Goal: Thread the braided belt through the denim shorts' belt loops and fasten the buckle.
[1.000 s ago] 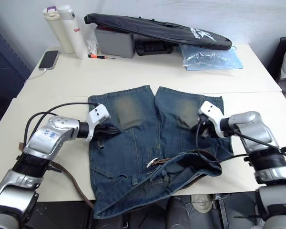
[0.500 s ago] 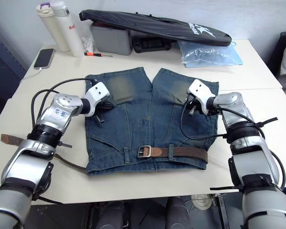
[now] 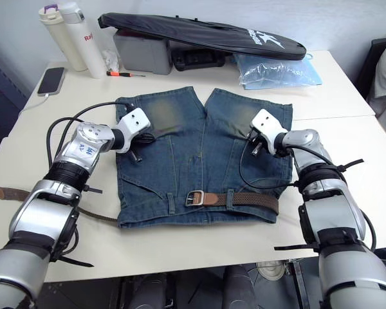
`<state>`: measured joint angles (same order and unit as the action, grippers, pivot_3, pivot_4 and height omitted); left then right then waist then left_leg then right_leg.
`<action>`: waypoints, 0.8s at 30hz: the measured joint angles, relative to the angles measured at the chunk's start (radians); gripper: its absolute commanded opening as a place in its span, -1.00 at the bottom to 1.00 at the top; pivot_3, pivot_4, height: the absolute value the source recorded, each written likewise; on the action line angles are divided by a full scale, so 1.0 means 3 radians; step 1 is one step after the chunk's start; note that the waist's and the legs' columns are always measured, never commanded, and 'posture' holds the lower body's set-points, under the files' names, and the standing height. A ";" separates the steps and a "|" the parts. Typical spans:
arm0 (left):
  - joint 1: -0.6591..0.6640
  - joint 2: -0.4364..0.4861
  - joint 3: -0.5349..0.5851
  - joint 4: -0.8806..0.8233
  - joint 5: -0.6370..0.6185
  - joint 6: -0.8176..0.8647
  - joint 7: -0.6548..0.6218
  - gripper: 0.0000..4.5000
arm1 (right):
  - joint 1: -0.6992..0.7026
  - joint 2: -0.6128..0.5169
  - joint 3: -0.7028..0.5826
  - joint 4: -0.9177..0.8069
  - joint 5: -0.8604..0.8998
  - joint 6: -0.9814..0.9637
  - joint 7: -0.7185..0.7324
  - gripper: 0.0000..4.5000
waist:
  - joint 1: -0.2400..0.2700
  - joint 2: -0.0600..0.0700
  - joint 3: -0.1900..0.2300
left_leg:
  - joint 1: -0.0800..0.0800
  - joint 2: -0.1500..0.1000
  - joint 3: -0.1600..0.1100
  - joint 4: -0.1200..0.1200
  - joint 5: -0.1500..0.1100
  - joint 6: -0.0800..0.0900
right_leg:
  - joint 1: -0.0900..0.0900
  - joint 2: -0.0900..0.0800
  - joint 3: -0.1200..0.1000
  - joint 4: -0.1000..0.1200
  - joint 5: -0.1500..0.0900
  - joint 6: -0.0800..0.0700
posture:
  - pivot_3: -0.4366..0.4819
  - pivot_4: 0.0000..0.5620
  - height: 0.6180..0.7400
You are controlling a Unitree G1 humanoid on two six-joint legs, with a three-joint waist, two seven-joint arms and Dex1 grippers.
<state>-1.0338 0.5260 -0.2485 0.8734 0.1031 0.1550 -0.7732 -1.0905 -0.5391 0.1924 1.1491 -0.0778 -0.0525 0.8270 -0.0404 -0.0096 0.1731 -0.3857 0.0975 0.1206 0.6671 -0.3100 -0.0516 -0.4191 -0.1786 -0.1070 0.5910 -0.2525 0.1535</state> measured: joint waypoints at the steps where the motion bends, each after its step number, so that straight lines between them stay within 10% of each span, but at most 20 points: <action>1: 0.0033 0.0005 0.0041 -0.0031 -0.0027 -0.0005 -0.0065 -0.16 | -0.0012 -0.0002 -0.0014 0.0017 -0.0003 -0.0008 0.0013 -0.53 | 0.0000 0.0000 0.0000 | 0.0000 0.0000 0.0000 -0.0001 0.0000 0.0000 | 0.0000 0.0000 0.0000 -0.0001 0.0000 0.0000 | -0.05 -0.47 0.98; 6: 0.0266 0.0043 0.0219 -0.0325 -0.0205 0.0061 -0.0397 0.88 | -0.0126 -0.0076 -0.0111 0.0009 0.0003 0.0056 0.0204 0.57 | -0.0014 0.0004 0.0003 | -0.0001 0.0000 0.0000 -0.0003 0.0000 0.0000 | -0.0001 0.0000 0.0000 -0.0001 0.0000 0.0000 | -0.05 -0.47 0.98; 8: 0.0418 0.0143 0.0289 -0.0555 -0.0319 0.0166 -0.0574 1.00 | -0.0147 -0.0143 -0.0173 -0.0100 0.0076 0.0165 0.0414 0.97 | -0.0041 0.0005 0.0003 | -0.0001 0.0001 0.0001 -0.0004 0.0000 0.0000 | -0.0002 0.0000 0.0000 -0.0001 0.0000 0.0000 | -0.05 -0.47 0.98; 16: 0.1003 0.0846 0.1056 -0.1870 -0.1320 0.1436 -0.1256 1.00 | 0.0322 -0.0850 -0.0425 -0.1837 0.0621 0.1262 0.1520 0.97 | -0.0051 0.0007 0.0006 | -0.0015 0.0003 0.0007 -0.0010 -0.0002 -0.0004 | -0.0032 0.0000 -0.0002 0.0007 -0.0001 -0.0001 | -0.05 -0.47 0.98; 24: 0.2368 0.1165 0.1888 -0.3460 -0.2263 0.2437 -0.1306 1.00 | 0.1751 -0.1123 -0.0771 -0.4047 0.1347 0.2452 0.1470 0.97 | -0.0023 0.0009 0.0008 | -0.0017 -0.0018 -0.0053 -0.0009 0.0003 0.0003 | 0.0001 -0.0023 -0.0048 0.0014 -0.0003 -0.0007 | -0.05 -0.47 1.00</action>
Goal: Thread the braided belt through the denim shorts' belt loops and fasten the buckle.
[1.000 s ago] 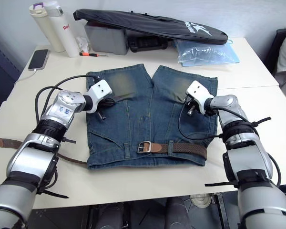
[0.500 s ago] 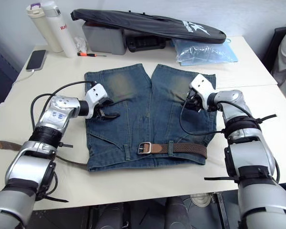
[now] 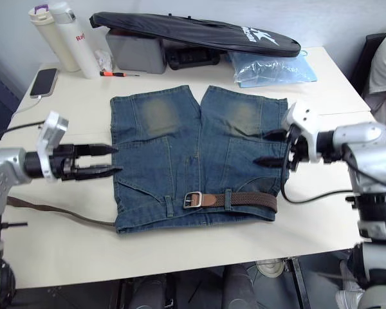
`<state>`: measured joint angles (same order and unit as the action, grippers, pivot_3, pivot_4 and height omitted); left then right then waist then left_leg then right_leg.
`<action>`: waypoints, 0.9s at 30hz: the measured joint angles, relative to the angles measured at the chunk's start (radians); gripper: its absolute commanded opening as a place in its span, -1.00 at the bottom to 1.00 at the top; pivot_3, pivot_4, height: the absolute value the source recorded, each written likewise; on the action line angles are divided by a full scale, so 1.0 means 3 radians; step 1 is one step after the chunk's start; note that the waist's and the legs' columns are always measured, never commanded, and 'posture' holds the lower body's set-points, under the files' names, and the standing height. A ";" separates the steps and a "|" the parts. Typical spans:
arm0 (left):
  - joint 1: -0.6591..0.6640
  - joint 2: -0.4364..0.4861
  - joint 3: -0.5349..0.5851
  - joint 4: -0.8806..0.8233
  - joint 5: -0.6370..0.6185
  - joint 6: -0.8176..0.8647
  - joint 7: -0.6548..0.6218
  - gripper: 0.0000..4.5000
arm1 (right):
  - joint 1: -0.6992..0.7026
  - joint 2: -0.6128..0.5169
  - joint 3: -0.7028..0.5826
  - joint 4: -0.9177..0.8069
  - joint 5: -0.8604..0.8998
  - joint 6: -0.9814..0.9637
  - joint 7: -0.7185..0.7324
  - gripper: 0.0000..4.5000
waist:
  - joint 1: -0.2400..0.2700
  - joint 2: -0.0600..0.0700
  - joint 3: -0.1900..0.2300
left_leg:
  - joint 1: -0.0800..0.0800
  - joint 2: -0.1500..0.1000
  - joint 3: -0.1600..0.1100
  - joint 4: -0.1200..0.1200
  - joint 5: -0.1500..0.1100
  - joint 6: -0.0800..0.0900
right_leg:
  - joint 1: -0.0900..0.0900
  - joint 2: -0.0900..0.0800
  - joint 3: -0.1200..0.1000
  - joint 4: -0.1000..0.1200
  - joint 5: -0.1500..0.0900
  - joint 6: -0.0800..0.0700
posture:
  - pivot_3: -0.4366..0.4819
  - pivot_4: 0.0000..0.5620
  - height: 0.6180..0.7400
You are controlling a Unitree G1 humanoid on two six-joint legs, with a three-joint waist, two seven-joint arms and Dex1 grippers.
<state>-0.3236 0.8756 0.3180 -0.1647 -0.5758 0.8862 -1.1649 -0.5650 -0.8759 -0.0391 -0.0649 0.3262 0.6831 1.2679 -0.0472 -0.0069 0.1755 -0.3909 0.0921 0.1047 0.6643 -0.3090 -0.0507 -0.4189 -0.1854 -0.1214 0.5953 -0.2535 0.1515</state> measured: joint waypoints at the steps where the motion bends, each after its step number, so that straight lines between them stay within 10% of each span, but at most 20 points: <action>1: 0.0182 -0.0014 0.0127 -0.0136 -0.0044 0.0031 0.0081 1.00 | 0.0128 0.0000 -0.0054 -0.0195 0.0083 0.0130 -0.0070 0.97 | -0.0020 0.0004 0.0002 | -0.0004 -0.0014 -0.0051 -0.0004 0.0008 0.0002 | 0.0031 -0.0015 -0.0050 -0.0010 -0.0003 0.0001 | -0.05 -0.47 1.00; 5: 0.0630 -0.0132 0.0433 -0.0482 -0.0066 0.0067 0.0492 1.00 | 0.0228 0.0048 -0.0169 -0.0593 0.0312 0.0517 -0.0385 0.97 | -0.0021 0.0011 0.0008 | -0.0020 -0.0076 -0.0198 -0.0003 0.0033 0.0014 | 0.0095 -0.0071 -0.0167 -0.0007 -0.0020 0.0006 | -0.05 -0.47 1.00; 10: 0.0935 -0.0358 0.0821 -0.0647 -0.0269 0.0489 0.1018 1.00 | 0.0228 0.0014 -0.0187 -0.0703 0.0523 0.0784 -0.0535 0.97 | 0.0141 0.0006 0.0010 | -0.0016 -0.0076 -0.0172 0.0000 0.0045 0.0001 | 0.0081 -0.0068 -0.0138 -0.0002 -0.0020 0.0003 | -0.05 -0.47 1.00; 16: 0.0666 -0.0822 0.1378 -0.0716 -0.0575 0.1419 0.1938 1.00 | 0.0256 -0.0129 -0.0102 -0.0799 0.0641 0.0633 -0.0336 0.97 | 0.0150 0.0000 0.0011 | -0.0012 -0.0076 -0.0175 -0.0004 0.0045 0.0002 | 0.0091 -0.0066 -0.0138 -0.0003 -0.0020 0.0003 | -0.05 -0.47 1.00; 20: 0.0672 -0.0881 0.1574 -0.0714 -0.0597 0.1588 0.2237 1.00 | 0.0148 -0.0119 0.0063 -0.0693 0.0636 0.0582 -0.0362 0.97 | 0.0012 -0.0002 0.0012 | -0.0019 -0.0158 -0.0321 -0.0054 0.0089 0.0016 | 0.0177 -0.0147 -0.0284 -0.0020 -0.0041 0.0026 | -0.05 -0.47 1.00; 27: 0.0320 -0.0886 0.1981 -0.0246 -0.0277 0.1780 0.2953 1.00 | -0.0071 -0.0094 0.0198 -0.0586 0.0652 0.0559 -0.0373 0.97 | 0.0125 -0.0009 0.0016 | -0.0017 -0.0144 -0.0298 -0.0052 0.0106 -0.0004 | 0.0146 -0.0114 -0.0234 -0.0009 -0.0043 0.0013 | -0.05 -0.47 1.00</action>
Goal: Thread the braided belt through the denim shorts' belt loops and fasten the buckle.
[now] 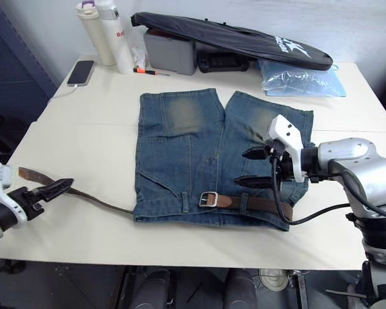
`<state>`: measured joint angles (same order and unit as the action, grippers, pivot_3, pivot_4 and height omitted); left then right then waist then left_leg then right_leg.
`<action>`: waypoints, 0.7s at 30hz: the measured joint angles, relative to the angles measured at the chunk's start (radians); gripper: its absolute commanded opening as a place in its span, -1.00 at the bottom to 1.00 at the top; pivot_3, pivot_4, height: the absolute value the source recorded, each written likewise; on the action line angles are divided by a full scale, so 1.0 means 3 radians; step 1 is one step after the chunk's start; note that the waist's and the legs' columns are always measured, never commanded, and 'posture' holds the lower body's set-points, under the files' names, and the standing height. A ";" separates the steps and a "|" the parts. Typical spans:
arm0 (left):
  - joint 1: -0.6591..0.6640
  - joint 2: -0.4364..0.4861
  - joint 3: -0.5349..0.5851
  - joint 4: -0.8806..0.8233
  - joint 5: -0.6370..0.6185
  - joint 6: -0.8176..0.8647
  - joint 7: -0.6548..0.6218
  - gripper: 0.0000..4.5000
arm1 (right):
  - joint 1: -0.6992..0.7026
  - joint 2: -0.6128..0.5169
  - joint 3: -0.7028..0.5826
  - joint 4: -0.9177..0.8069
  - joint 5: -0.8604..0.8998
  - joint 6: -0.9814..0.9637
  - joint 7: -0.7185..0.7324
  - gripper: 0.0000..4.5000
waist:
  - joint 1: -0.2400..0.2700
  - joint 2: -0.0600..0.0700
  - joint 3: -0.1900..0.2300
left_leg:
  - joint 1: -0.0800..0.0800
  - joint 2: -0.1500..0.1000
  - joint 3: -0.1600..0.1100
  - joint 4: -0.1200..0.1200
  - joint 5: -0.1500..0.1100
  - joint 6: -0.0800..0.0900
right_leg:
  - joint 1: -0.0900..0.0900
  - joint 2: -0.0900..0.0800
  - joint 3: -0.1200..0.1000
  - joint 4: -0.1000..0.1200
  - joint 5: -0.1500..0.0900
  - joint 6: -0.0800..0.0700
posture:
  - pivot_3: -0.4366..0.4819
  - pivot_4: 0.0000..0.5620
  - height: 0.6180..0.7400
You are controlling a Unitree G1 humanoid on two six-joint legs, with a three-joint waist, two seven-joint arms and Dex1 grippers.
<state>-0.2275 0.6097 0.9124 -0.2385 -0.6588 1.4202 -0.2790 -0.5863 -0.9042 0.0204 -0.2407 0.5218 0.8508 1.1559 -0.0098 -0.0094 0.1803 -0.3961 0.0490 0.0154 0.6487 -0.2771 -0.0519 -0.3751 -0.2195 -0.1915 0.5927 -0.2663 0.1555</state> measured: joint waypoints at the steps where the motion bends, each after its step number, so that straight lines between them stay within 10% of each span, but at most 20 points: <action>1: -0.0121 0.0001 0.0058 0.0052 0.0030 0.0030 0.0104 1.00 | -0.0021 0.0008 0.0024 -0.0005 0.0023 0.0003 0.0005 0.97 | 0.0013 -0.0002 0.0000 | 0.0000 0.0000 0.0003 -0.0001 0.0000 0.0001 | -0.0002 0.0006 0.0014 -0.0002 0.0000 0.0000 | -0.05 -0.47 1.00; 21: -0.1837 -0.0608 0.0545 0.0473 0.1599 0.0637 0.1778 1.00 | -0.0073 -0.0020 0.0141 0.0070 -0.0234 -0.0282 -0.0210 0.97 | 0.0033 -0.0047 0.0024 | 0.0009 0.0001 0.0035 -0.0006 -0.0005 0.0002 | -0.0014 0.0008 0.0047 -0.0005 0.0000 0.0001 | -0.05 -0.47 1.00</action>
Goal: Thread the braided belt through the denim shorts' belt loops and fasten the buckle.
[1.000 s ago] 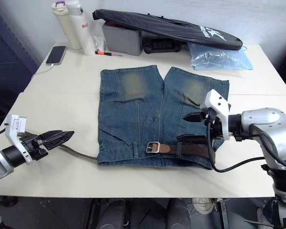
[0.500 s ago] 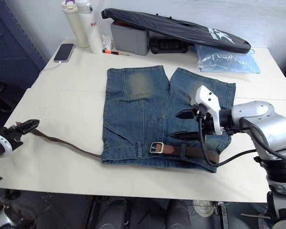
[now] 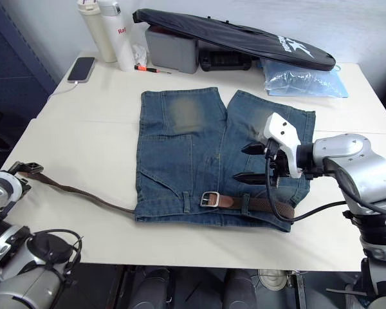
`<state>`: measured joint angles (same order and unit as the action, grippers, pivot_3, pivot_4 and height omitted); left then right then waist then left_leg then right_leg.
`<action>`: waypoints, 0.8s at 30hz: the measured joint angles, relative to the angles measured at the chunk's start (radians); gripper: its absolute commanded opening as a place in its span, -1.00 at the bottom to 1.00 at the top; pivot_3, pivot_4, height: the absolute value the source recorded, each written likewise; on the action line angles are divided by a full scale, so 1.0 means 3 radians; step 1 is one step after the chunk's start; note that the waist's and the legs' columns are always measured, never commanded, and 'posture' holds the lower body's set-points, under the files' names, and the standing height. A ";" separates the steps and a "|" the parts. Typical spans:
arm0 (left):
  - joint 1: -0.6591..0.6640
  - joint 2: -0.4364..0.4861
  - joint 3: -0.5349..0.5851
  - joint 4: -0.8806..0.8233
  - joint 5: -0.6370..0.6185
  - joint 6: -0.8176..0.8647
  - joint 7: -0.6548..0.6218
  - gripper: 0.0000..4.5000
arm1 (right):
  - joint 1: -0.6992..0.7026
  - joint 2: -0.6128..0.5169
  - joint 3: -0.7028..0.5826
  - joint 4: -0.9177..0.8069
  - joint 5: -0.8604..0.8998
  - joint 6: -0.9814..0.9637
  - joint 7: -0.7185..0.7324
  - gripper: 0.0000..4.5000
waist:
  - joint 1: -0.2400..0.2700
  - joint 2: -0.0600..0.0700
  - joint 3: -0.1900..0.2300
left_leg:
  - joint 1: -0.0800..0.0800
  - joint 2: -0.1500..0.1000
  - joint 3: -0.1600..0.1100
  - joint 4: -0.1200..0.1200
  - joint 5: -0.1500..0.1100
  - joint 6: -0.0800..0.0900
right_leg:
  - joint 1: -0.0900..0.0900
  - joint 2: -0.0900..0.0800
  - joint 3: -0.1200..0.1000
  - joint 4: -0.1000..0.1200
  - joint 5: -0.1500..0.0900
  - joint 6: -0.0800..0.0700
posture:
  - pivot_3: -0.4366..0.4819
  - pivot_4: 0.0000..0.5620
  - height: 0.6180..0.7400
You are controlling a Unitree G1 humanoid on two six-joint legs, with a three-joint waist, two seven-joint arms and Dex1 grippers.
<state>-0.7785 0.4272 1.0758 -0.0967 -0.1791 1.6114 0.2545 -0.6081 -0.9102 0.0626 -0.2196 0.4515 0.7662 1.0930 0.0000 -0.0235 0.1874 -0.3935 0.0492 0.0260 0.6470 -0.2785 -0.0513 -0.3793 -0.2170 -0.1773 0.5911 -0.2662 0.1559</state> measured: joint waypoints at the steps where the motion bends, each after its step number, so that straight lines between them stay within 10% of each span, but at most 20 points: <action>1: -0.0024 -0.0063 -0.0030 -0.0001 0.0043 -0.0029 0.0024 1.00 | -0.0004 0.0009 0.0000 0.0006 -0.0011 -0.0015 -0.0024 0.97 | 0.0002 0.0000 0.0000 | 0.0000 0.0000 0.0001 -0.0001 0.0000 0.0000 | 0.0000 0.0000 0.0001 -0.0001 0.0000 0.0000 | -0.05 -0.47 1.00; 6: -0.0050 -0.0304 -0.0112 -0.0010 0.0246 -0.0156 0.0098 0.70 | -0.0050 0.0059 0.0002 0.0085 -0.0119 -0.0074 -0.0172 1.00 | 0.0001 -0.0001 0.0001 | 0.0003 0.0000 0.0005 -0.0002 0.0000 -0.0001 | -0.0002 0.0000 0.0005 0.0001 0.0000 0.0000 | -0.05 -0.47 1.00; 14: -0.0062 -0.0209 -0.0031 0.0266 0.0457 -0.0428 0.0231 -0.98 | -0.0054 0.0056 0.0002 0.0085 -0.0197 -0.0075 -0.0296 1.00 | -0.0001 0.0000 0.0000 | 0.0010 0.0001 0.0009 -0.0002 0.0000 0.0000 | -0.0003 0.0000 0.0011 0.0007 0.0000 0.0000 | -0.05 -0.47 1.00; 19: -0.0115 0.0091 -0.0798 0.0740 0.0360 -0.1155 -0.0464 -0.98 | -0.0066 0.0036 -0.0019 0.0110 -0.0257 -0.0079 -0.0328 1.00 | 0.0015 -0.0014 0.0005 | -0.0013 0.0002 0.0016 0.0005 0.0000 -0.0001 | -0.0029 0.0001 0.0017 0.0012 0.0001 -0.0001 | -0.05 -0.47 1.00; 21: -0.1348 0.0262 -0.1748 0.2369 0.0629 -0.2281 -0.1189 -0.98 | -0.0155 0.0075 -0.0042 0.0205 -0.0293 -0.0082 -0.0381 1.00 | 0.0201 -0.0067 0.0024 | -0.0099 0.0016 -0.0019 0.0025 0.0038 -0.0014 | -0.0086 0.0040 0.0009 0.0016 0.0022 -0.0029 | -0.05 -0.47 1.00; 24: -0.0218 0.0542 -0.2570 0.0492 0.0260 -0.2824 -0.2299 -0.98 | -0.0279 0.0190 -0.0051 -0.0006 -0.0247 -0.0211 -0.0414 1.00 | 0.0025 0.0034 -0.0041 | -0.0041 0.0003 0.0084 -0.0002 -0.0002 0.0008 | -0.0087 0.0029 0.0024 -0.0020 0.0053 -0.0032 | -0.05 -0.47 1.00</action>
<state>-0.8439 0.5896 0.3050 0.0510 -0.1011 0.7643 -0.4351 -0.6918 -0.8531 0.0474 -0.2214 0.3773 0.7030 0.9690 0.0076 -0.0133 0.1750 -0.4059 0.0501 0.0512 0.6464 -0.2792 -0.0488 -0.4055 -0.2083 -0.1701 0.5852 -0.2504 0.1462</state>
